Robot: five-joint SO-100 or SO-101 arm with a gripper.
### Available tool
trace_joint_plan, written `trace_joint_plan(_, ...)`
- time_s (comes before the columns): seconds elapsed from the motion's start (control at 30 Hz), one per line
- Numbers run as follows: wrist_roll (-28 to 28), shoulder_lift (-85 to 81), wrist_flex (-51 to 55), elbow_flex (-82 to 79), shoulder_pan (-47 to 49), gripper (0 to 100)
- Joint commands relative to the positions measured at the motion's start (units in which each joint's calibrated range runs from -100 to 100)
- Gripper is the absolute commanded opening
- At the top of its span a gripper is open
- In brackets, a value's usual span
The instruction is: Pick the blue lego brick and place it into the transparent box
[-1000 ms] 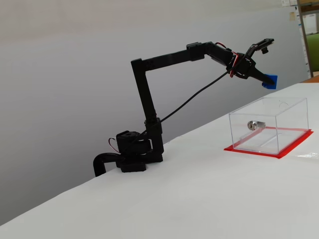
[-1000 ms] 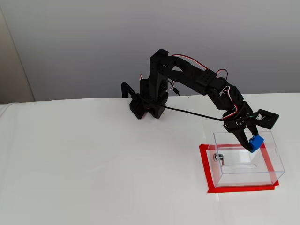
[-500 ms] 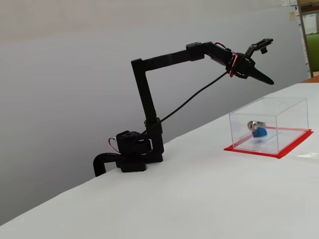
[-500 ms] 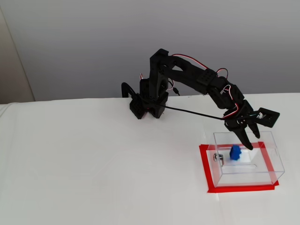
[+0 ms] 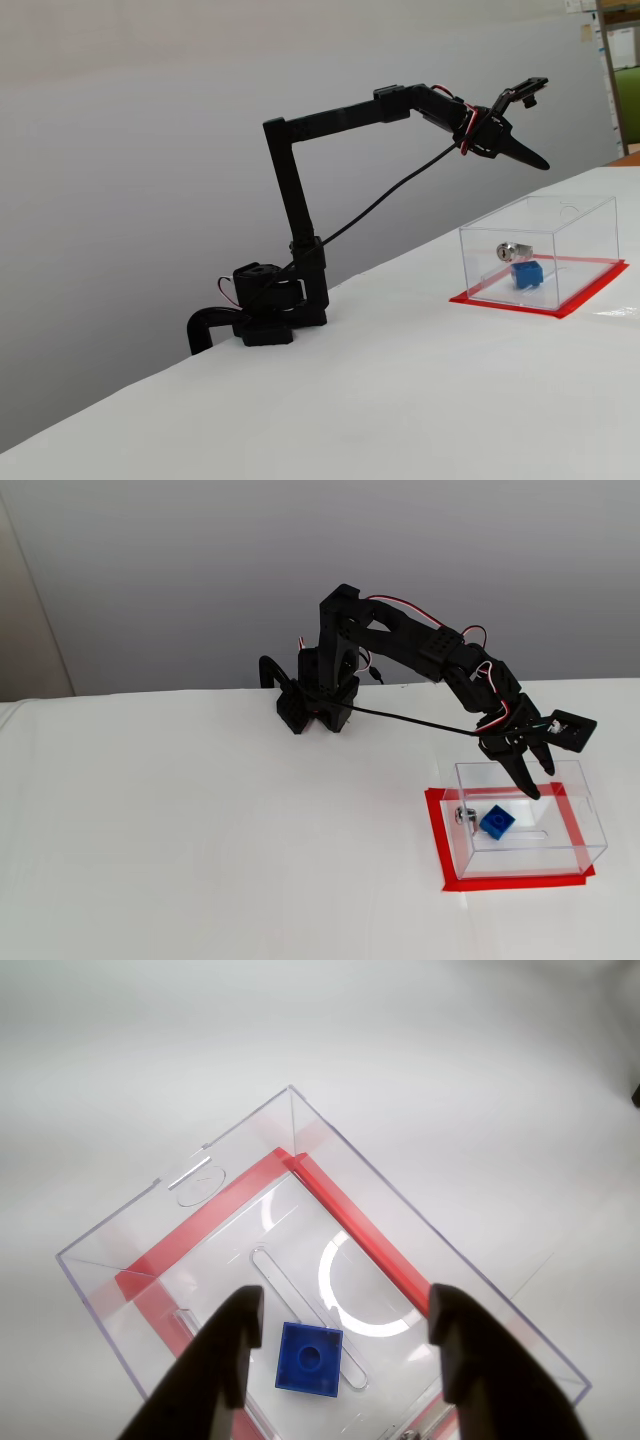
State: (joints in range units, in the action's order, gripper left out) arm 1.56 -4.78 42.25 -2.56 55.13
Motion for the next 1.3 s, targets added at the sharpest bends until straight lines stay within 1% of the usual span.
trace_joint_plan(0.0,-0.31,-0.95,-0.38,4.1,-0.45,18)
trace_joint_plan(0.23,-0.36,-1.71,-0.3,4.1,-1.63,17)
trace_joint_plan(0.27,-0.36,-1.71,-0.3,4.1,-1.86,15)
trace_joint_plan(0.4,-0.57,-2.56,-0.3,4.1,-2.89,3)
trace_joint_plan(0.43,-1.2,-3.16,-0.3,4.01,-2.89,1)
trace_joint_plan(0.53,-2.71,-4.51,-0.3,3.28,-4.0,1)
trace_joint_plan(0.8,-2.97,-11.64,-0.3,-3.41,-9.77,1)
trace_joint_plan(1.27,-2.97,-35.82,-0.3,-24.38,-27.66,1)
